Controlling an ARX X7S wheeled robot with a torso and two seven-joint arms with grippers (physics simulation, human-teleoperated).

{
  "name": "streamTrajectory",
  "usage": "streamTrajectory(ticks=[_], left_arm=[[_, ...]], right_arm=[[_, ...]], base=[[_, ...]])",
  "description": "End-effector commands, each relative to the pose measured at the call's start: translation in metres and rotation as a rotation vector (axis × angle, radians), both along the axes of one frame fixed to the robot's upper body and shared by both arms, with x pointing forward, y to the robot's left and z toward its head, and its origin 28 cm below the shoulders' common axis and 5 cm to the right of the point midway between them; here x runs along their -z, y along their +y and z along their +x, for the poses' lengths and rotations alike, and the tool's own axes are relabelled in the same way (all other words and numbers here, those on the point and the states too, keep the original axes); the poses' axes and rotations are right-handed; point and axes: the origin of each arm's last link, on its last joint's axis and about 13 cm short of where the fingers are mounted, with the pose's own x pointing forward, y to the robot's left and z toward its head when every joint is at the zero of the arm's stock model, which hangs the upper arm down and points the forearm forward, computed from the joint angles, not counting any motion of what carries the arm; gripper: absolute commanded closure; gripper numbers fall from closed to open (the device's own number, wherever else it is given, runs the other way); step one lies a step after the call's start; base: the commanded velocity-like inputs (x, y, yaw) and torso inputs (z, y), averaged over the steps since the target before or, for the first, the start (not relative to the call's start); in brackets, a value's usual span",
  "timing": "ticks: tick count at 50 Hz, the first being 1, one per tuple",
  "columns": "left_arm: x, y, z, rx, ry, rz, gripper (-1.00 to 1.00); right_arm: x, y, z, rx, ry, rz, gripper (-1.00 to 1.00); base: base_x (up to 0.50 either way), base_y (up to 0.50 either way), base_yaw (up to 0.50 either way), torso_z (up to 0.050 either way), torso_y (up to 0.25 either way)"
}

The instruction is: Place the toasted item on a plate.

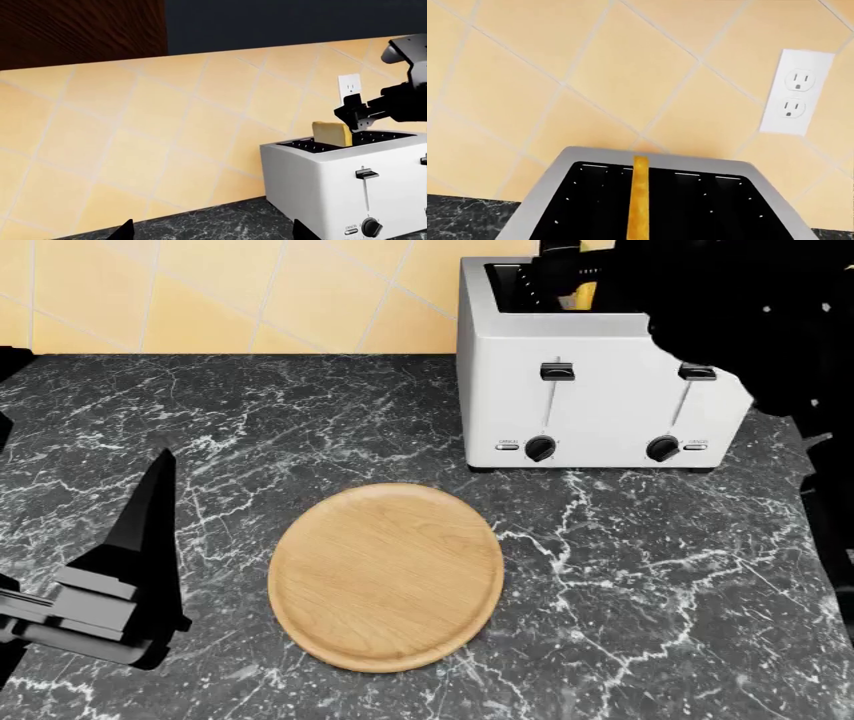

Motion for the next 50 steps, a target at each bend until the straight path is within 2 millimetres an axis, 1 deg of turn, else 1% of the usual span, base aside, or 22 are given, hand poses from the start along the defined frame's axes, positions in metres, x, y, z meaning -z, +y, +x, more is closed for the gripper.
streamTrajectory(ticks=[1, 12, 32, 38, 46, 50], left_arm=[[0.001, 0.0, 0.0, 0.001, 0.005, -0.002, -1.0], [0.001, -0.001, 0.0, 0.002, 0.006, 0.0, -1.0], [0.0, -0.001, 0.0, 0.001, 0.009, 0.0, -1.0], [0.002, 0.0, -0.001, -0.002, 0.013, -0.004, -1.0], [0.003, 0.001, -0.001, -0.006, 0.018, -0.003, -1.0], [0.002, 0.002, -0.001, -0.008, 0.017, -0.002, -1.0]], right_arm=[[-0.001, -0.003, 0.005, 0.014, 0.04, 0.014, -1.0], [-0.001, -0.005, 0.007, 0.019, 0.063, 0.013, -1.0], [-0.009, -0.001, 0.02, -0.002, 0.083, 0.038, -1.0], [-0.009, 0.002, 0.027, -0.015, 0.086, 0.062, -1.0], [-0.008, 0.001, 0.036, 0.001, 0.097, 0.084, -1.0], [-0.012, 0.002, 0.04, 0.002, 0.098, 0.088, -1.0]], base=[[0.0, 0.0, 0.0, 0.0, 0.0], [0.0, 0.0, 0.0, 0.0, 0.0], [0.0, 0.0, 0.0, 0.0, 0.0], [0.0, 0.0, 0.0, 0.0, 0.0], [0.0, 0.0, 0.0, 0.0, 0.0], [0.0, 0.0, 0.0, 0.0, 0.0]])
